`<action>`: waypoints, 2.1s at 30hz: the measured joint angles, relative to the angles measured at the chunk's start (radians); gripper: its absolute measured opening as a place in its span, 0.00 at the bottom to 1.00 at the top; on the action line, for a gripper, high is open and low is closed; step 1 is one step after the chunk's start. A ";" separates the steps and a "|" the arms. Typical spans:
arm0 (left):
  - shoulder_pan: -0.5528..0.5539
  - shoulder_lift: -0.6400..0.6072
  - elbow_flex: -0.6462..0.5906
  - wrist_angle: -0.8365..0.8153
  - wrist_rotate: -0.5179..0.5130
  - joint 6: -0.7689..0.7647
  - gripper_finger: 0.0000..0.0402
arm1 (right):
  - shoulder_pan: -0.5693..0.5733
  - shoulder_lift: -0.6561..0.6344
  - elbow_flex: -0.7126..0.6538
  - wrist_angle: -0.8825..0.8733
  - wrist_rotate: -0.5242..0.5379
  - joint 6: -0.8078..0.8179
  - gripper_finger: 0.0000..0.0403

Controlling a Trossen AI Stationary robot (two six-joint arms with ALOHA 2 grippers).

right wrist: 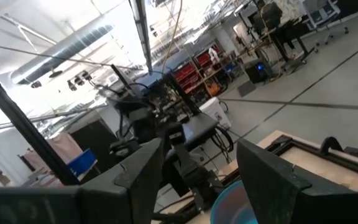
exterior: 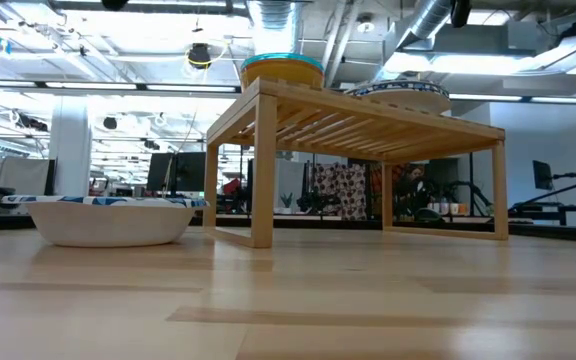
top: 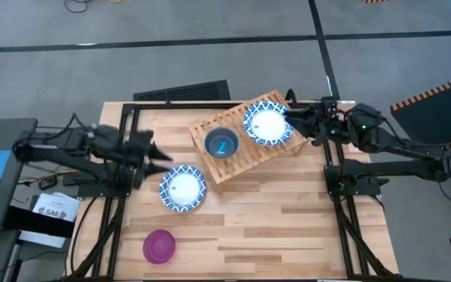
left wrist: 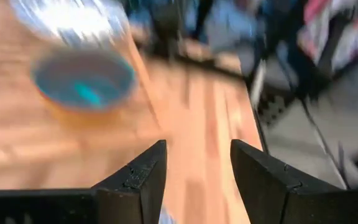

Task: Place and stack bowls onto a shelf
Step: Stack the purple bowl on top of the blue bowl on the shelf

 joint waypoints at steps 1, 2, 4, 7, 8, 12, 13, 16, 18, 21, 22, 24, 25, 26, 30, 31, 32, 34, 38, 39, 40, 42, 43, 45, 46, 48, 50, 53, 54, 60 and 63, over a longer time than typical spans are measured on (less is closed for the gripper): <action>-0.046 0.028 0.015 -0.045 -0.011 -0.023 0.40 | 0.003 0.003 0.000 -0.001 0.000 0.000 0.58; -0.098 0.058 0.025 -0.083 -0.013 -0.048 0.40 | 0.007 0.004 0.000 -0.001 0.000 0.000 0.58; -0.205 0.122 0.030 -0.153 0.002 -0.105 0.40 | 0.008 0.003 0.000 0.000 0.000 0.000 0.58; -0.361 0.243 0.029 -0.233 0.037 -0.195 0.40 | 0.008 0.001 0.000 -0.004 0.000 0.000 0.58; -0.411 0.283 0.029 -0.256 0.046 -0.218 0.40 | 0.008 0.001 0.000 -0.005 0.000 -0.001 0.58; -0.574 0.444 0.028 -0.295 0.057 -0.285 0.40 | 0.008 0.000 0.000 -0.017 0.000 -0.002 0.58; -0.603 0.479 0.028 -0.291 0.055 -0.288 0.40 | 0.008 0.000 0.000 -0.025 0.000 -0.004 0.58; -0.670 0.567 0.021 -0.290 -0.007 -0.292 0.40 | 0.008 0.000 0.000 -0.057 0.000 -0.024 0.58; -0.693 0.608 0.008 -0.292 -0.074 -0.314 0.40 | 0.008 0.000 0.000 -0.085 0.000 -0.024 0.58; -0.701 0.645 -0.036 -0.295 -0.097 -0.380 0.40 | 0.008 0.000 0.000 -0.121 0.000 -0.024 0.58; -0.701 0.653 -0.052 -0.292 -0.083 -0.402 0.40 | 0.008 0.000 0.000 -0.129 0.000 -0.025 0.58; -0.701 0.659 -0.093 -0.259 -0.058 -0.449 0.40 | 0.008 0.000 0.000 -0.133 0.000 -0.026 0.58; -0.701 0.659 -0.113 -0.233 -0.045 -0.468 0.40 | 0.008 0.000 0.000 -0.134 0.000 -0.027 0.58; -0.701 0.659 -0.132 -0.196 -0.033 -0.480 0.40 | 0.008 0.000 0.000 -0.136 0.000 -0.027 0.58; -0.701 0.658 -0.189 -0.089 -0.005 -0.518 0.40 | 0.008 0.000 0.000 -0.145 0.000 -0.028 0.58; -0.701 0.658 -0.200 -0.077 -0.007 -0.529 0.40 | 0.008 0.000 0.000 -0.149 0.000 -0.028 0.58; -0.701 0.658 -0.212 -0.065 -0.009 -0.542 0.40 | 0.008 0.000 0.000 -0.152 0.000 -0.028 0.58; -0.701 0.658 -0.235 -0.050 -0.009 -0.571 0.40 | 0.008 0.000 0.000 -0.159 0.000 -0.028 0.58; -0.700 0.658 -0.275 -0.035 0.037 -0.632 0.39 | 0.008 0.000 0.000 -0.184 0.000 -0.031 0.58; -0.700 0.658 -0.277 -0.034 0.058 -0.639 0.38 | 0.008 0.000 0.000 -0.186 0.000 -0.031 0.58; -0.700 0.658 -0.277 -0.032 0.073 -0.642 0.35 | 0.008 0.000 0.000 -0.189 0.000 -0.031 0.58; -0.696 0.658 -0.273 -0.026 0.114 -0.642 0.27 | 0.008 0.000 0.000 -0.198 0.000 -0.031 0.58; -0.691 0.658 -0.268 -0.027 0.137 -0.634 0.21 | 0.008 0.000 0.000 -0.205 0.000 -0.031 0.58; -0.676 0.658 -0.256 -0.026 0.181 -0.625 0.07 | 0.008 0.000 0.000 -0.212 0.000 -0.039 0.58; -0.667 0.658 -0.248 -0.029 0.200 -0.623 0.04 | 0.008 0.000 0.000 -0.213 0.000 -0.048 0.58; -0.645 0.653 -0.225 -0.049 0.231 -0.620 0.02 | 0.008 0.000 0.000 -0.213 0.000 -0.054 0.58; -0.624 0.630 -0.188 -0.075 0.254 -0.599 0.01 | 0.008 0.000 0.000 -0.213 0.000 -0.055 0.58; -0.581 0.569 -0.105 -0.177 0.285 -0.553 0.00 | 0.007 0.000 0.000 -0.213 0.000 -0.057 0.58; -0.561 0.545 -0.071 -0.228 0.289 -0.536 0.00 | 0.007 0.000 0.000 -0.214 0.000 -0.057 0.58; -0.338 0.446 0.231 -0.572 0.181 -0.423 0.00 | 0.007 0.000 0.000 -0.231 0.000 -0.057 0.58; -0.152 0.467 0.413 -0.698 0.110 -0.305 0.00 | 0.007 0.003 0.000 -0.237 0.000 -0.070 0.58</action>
